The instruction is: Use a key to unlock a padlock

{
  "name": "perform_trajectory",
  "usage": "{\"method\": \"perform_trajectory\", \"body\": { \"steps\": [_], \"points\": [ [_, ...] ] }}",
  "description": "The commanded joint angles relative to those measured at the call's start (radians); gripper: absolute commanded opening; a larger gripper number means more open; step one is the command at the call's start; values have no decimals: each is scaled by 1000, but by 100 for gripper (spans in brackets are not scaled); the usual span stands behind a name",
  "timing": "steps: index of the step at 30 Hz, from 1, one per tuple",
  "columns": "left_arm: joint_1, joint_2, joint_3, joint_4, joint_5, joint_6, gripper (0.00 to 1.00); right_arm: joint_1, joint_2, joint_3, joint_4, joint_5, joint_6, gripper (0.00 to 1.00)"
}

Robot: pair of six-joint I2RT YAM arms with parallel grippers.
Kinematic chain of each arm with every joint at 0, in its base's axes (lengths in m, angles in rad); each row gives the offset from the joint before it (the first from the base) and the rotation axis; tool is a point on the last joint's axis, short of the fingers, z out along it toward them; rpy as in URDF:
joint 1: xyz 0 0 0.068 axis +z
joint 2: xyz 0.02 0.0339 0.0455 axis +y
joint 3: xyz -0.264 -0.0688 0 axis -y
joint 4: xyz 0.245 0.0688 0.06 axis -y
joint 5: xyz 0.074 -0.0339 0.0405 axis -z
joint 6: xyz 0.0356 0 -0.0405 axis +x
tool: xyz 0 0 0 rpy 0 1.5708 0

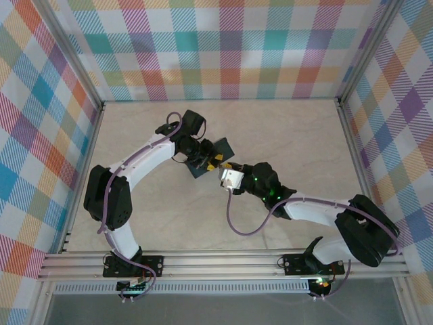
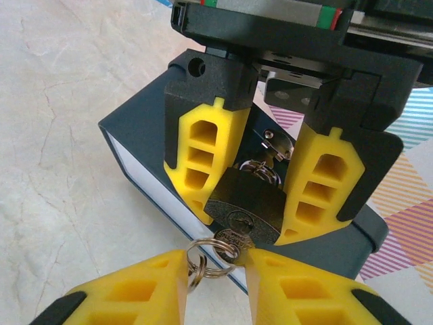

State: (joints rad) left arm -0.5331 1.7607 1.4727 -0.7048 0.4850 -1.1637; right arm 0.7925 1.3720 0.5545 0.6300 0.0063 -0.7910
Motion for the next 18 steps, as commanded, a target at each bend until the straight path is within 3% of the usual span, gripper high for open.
{"method": "perform_trajectory", "body": {
  "steps": [1,7,10,18],
  "points": [
    [-13,-28,10,27,86,-12,0,7,22,39,40,10,-19,29],
    [-15,-37,4,27,84,-13,0,7,42,51,49,16,-18,29],
    [-15,-40,6,28,80,-14,0,6,43,52,33,19,-16,22],
    [-15,-45,0,48,92,-32,0,-8,30,27,22,45,-6,15]
  ]
}}
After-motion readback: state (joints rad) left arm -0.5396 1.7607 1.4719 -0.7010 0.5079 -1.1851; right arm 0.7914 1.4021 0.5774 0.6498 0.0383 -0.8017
